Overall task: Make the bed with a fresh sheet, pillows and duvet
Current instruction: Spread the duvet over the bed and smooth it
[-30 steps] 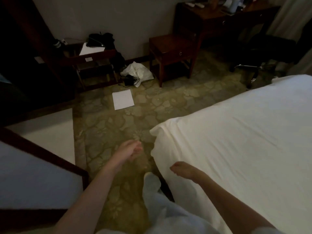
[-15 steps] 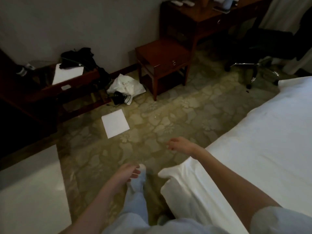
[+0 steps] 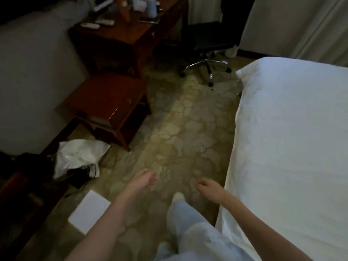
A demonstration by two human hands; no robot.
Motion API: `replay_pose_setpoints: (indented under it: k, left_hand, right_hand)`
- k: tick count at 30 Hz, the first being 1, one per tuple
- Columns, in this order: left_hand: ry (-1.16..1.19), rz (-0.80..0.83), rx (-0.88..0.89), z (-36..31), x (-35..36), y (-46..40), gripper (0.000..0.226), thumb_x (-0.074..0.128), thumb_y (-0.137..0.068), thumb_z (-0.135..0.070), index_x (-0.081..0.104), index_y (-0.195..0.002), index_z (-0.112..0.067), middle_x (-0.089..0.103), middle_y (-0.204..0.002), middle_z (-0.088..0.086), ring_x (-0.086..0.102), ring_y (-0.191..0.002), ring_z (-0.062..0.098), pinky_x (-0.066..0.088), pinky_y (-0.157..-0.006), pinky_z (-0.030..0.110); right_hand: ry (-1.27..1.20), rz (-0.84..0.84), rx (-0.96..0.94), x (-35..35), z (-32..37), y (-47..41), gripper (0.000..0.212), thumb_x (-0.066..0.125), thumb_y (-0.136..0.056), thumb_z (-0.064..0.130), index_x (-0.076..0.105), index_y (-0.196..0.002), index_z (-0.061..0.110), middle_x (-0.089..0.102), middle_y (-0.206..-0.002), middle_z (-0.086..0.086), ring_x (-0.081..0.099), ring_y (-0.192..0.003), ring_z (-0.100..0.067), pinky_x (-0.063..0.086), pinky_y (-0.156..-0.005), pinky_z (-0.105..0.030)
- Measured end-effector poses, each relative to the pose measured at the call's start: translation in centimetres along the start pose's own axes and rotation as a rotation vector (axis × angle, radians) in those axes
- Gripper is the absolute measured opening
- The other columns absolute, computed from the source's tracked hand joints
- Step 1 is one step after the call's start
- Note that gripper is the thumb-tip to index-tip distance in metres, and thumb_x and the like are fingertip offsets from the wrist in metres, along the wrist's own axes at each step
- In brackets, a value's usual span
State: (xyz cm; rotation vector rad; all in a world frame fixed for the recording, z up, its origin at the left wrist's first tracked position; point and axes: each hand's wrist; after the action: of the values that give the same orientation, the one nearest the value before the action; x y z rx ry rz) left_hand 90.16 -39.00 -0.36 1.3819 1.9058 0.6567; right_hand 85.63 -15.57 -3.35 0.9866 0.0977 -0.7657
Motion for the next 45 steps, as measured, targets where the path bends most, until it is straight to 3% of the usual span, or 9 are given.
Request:
replay_pose_setpoints:
  k: [4, 9, 12, 25, 29, 34, 38, 42, 45]
  left_hand:
    - [-0.107, 0.115, 0.073, -7.7, 0.2, -7.4, 0.015, 0.041, -0.101, -0.008, 0.055, -0.094, -0.007, 0.057, -0.077, 0.006, 0.053, -0.066, 0.012, 0.044, -0.047, 0.01]
    - [-0.216, 0.122, 0.095, -17.9, 0.2, -16.2, 0.021, 0.042, -0.101, -0.011, 0.056, -0.085, -0.011, 0.059, -0.078, 0.004, 0.06, -0.06, 0.006, 0.042, -0.047, 0.009]
    - [-0.275, 0.169, 0.084, -23.6, 0.7, -20.5, 0.023, 0.039, -0.101, -0.008, 0.054, -0.083, -0.01, 0.057, -0.076, 0.004, 0.057, -0.06, 0.007, 0.039, -0.042, 0.007]
    - [-0.382, 0.205, 0.096, -48.6, 9.0, -44.8, 0.02, 0.044, -0.101, -0.019, 0.061, -0.099, -0.01, 0.065, -0.089, 0.006, 0.059, -0.077, 0.012, 0.042, -0.06, 0.019]
    - [-0.454, 0.262, 0.076, -59.4, 14.1, -51.5, 0.023, 0.045, -0.1, -0.022, 0.062, -0.107, -0.008, 0.067, -0.096, 0.006, 0.062, -0.085, 0.015, 0.046, -0.068, 0.024]
    - [-0.539, 0.389, 0.139, -74.5, 24.1, -58.0, 0.02, 0.045, -0.1, -0.022, 0.061, -0.107, -0.013, 0.066, -0.1, 0.004, 0.063, -0.09, 0.015, 0.047, -0.08, 0.029]
    - [-0.553, 0.544, 0.216, -85.0, 34.0, -62.9, 0.021, 0.043, -0.101, -0.019, 0.06, -0.11, -0.009, 0.065, -0.091, 0.0, 0.06, -0.079, 0.01, 0.044, -0.072, 0.023]
    - [-0.626, 0.594, 0.315, -94.8, 44.0, -68.2, 0.023, 0.04, -0.102, -0.021, 0.059, -0.112, -0.013, 0.064, -0.096, -0.003, 0.06, -0.083, 0.005, 0.046, -0.061, 0.012]
    - [-0.66, 0.617, 0.266, -101.4, 50.3, -71.2, 0.021, 0.039, -0.103, -0.024, 0.059, -0.108, -0.019, 0.066, -0.11, 0.001, 0.061, -0.09, 0.008, 0.045, -0.072, 0.019]
  right_hand:
    - [-0.025, 0.036, 0.087, -2.6, 1.6, -5.8, 0.011, 0.046, -0.099, 0.032, 0.054, -0.092, 0.029, 0.057, -0.094, 0.006, 0.057, -0.091, -0.009, 0.049, -0.084, -0.027]
    - [-0.113, -0.008, 0.118, -10.5, 6.7, -14.0, 0.019, 0.046, -0.099, 0.035, 0.058, -0.107, 0.023, 0.061, -0.103, 0.002, 0.059, -0.09, -0.009, 0.05, -0.077, -0.023]
    - [-0.15, -0.051, 0.071, -16.6, 10.3, -19.6, 0.028, 0.044, -0.1, 0.033, 0.06, -0.118, 0.017, 0.062, -0.11, -0.001, 0.06, -0.098, -0.013, 0.051, -0.089, -0.03]
    - [-0.419, -0.27, -0.036, -47.6, 21.2, -42.8, 0.026, 0.047, -0.099, 0.031, 0.058, -0.12, 0.02, 0.063, -0.112, 0.0, 0.06, -0.106, -0.015, 0.049, -0.093, -0.032]
    - [-0.614, -0.331, 0.045, -57.3, 22.7, -47.7, 0.018, 0.046, -0.1, 0.026, 0.059, -0.112, 0.023, 0.064, -0.112, -0.002, 0.061, -0.102, -0.014, 0.051, -0.094, -0.034]
    - [-0.815, -0.411, 0.186, -67.1, 21.1, -52.5, 0.016, 0.045, -0.101, 0.024, 0.058, -0.107, 0.018, 0.061, -0.098, -0.001, 0.056, -0.078, -0.007, 0.04, -0.059, -0.016]
    - [-0.924, -0.454, 0.314, -73.8, 17.6, -57.5, 0.019, 0.043, -0.1, 0.024, 0.059, -0.107, 0.017, 0.06, -0.096, -0.002, 0.056, -0.082, -0.011, 0.041, -0.06, -0.021]
    - [-0.998, -0.469, 0.381, -83.4, 14.0, -63.3, 0.018, 0.046, -0.099, 0.03, 0.059, -0.105, 0.02, 0.063, -0.112, -0.012, 0.057, -0.094, -0.017, 0.046, -0.08, -0.031]
    - [-1.073, -0.471, 0.389, -92.8, 12.4, -66.7, 0.024, 0.047, -0.1, 0.028, 0.055, -0.117, 0.014, 0.06, -0.107, -0.006, 0.056, -0.09, -0.014, 0.044, -0.072, -0.025]
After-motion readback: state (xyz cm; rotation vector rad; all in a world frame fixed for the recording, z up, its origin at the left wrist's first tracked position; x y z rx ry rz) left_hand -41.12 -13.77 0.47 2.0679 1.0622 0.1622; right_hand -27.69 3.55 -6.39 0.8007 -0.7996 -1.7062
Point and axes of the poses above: each hand's wrist, its own y-axis away from the middle knuckle, its own x-axis out of the palm, z = x × y
